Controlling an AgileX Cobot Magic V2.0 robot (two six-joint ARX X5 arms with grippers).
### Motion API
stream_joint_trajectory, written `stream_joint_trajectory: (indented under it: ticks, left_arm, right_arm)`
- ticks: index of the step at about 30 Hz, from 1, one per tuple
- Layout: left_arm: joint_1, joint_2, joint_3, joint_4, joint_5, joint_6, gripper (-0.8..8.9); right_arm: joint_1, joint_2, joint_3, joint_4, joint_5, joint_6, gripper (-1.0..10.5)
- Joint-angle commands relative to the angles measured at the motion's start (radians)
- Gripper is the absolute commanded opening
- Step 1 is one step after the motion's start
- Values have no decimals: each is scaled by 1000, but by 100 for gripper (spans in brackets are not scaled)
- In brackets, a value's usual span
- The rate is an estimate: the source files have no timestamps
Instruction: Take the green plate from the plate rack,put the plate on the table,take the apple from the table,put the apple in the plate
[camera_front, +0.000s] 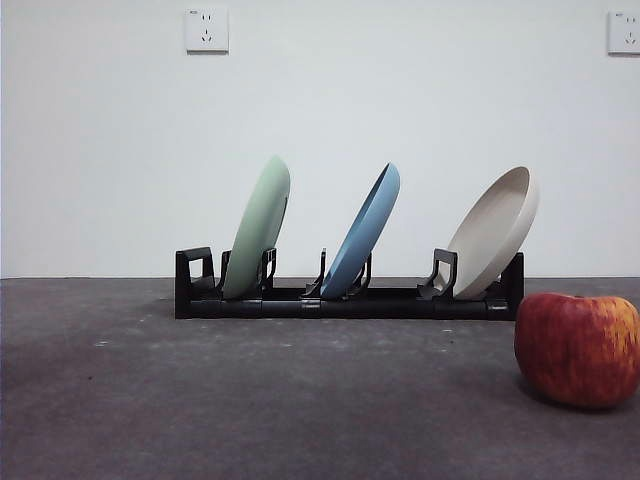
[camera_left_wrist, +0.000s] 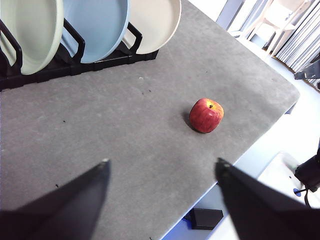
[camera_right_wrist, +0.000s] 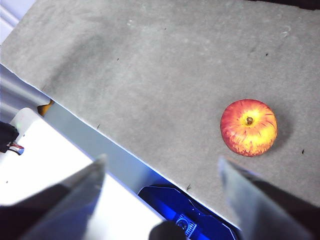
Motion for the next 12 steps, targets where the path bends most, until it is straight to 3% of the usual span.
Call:
stream_joint_trajectory:
  ticks: [1, 12]
  left_arm:
    - [0, 10, 2, 13, 0, 11, 535]
    - [-16, 131, 62, 132, -5, -15, 535]
  right_arm:
    - [2, -1, 5, 2, 2, 8, 661]
    - [2, -1, 5, 2, 2, 11, 661]
